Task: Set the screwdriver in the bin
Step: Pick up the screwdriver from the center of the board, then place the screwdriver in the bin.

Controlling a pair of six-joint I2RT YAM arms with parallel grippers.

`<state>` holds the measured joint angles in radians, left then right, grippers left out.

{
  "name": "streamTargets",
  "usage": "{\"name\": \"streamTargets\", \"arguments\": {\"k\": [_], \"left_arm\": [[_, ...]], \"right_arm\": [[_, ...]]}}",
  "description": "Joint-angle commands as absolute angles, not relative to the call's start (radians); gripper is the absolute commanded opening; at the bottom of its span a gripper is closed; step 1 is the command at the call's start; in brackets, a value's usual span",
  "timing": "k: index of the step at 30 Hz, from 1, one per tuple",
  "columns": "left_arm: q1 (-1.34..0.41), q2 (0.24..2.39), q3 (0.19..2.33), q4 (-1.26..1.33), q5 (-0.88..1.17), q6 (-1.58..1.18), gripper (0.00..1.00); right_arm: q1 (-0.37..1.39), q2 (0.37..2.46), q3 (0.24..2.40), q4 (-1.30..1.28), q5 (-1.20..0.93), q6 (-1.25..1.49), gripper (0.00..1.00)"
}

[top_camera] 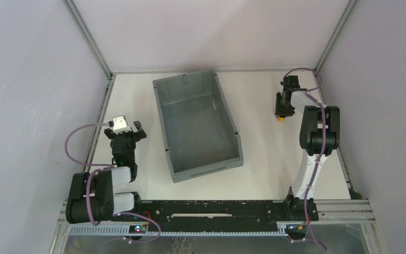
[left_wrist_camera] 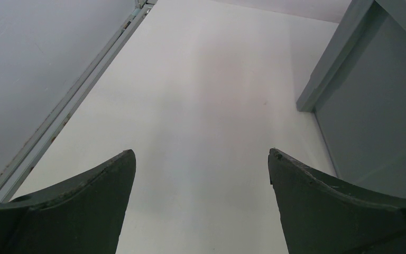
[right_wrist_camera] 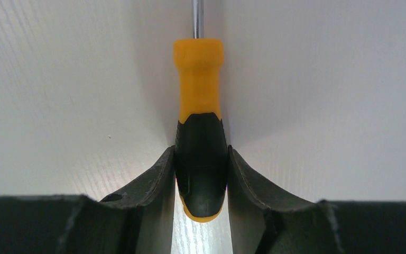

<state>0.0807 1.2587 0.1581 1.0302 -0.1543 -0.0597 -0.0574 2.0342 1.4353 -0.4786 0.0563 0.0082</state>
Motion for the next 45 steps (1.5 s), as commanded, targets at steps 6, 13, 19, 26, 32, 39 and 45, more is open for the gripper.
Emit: {"name": "streamTargets", "arguments": {"k": [6,13,19,26,32,39,45], "left_arm": [[0.074,1.256,0.189,1.057,-0.163,-0.037,1.00],[0.074,1.256,0.189,1.057,-0.164,-0.038,1.00],[0.074,1.256,0.190,1.057,-0.163,-0.037,1.00],[0.074,1.256,0.189,1.057,-0.163,-0.037,1.00],[0.074,1.257,0.190,1.056,-0.163,-0.038,1.00],[0.074,1.256,0.189,1.057,-0.164,-0.038,1.00],[0.074,1.256,0.190,1.057,-0.164,-0.038,1.00]], "right_arm": [[-0.011,1.805,1.515,-0.602,0.135,0.002,0.21],[0.044,1.667,1.653,-0.779,0.142,0.017,0.21],[0.091,1.604,1.836,-0.953,0.187,0.031,0.20],[0.124,1.568,2.014,-1.098,0.195,0.046,0.20],[0.171,1.552,2.054,-1.135,0.194,0.081,0.18],[0.368,1.518,1.981,-1.095,0.231,0.157,0.18],[0.544,1.565,2.028,-1.095,0.285,0.205,0.17]]}}
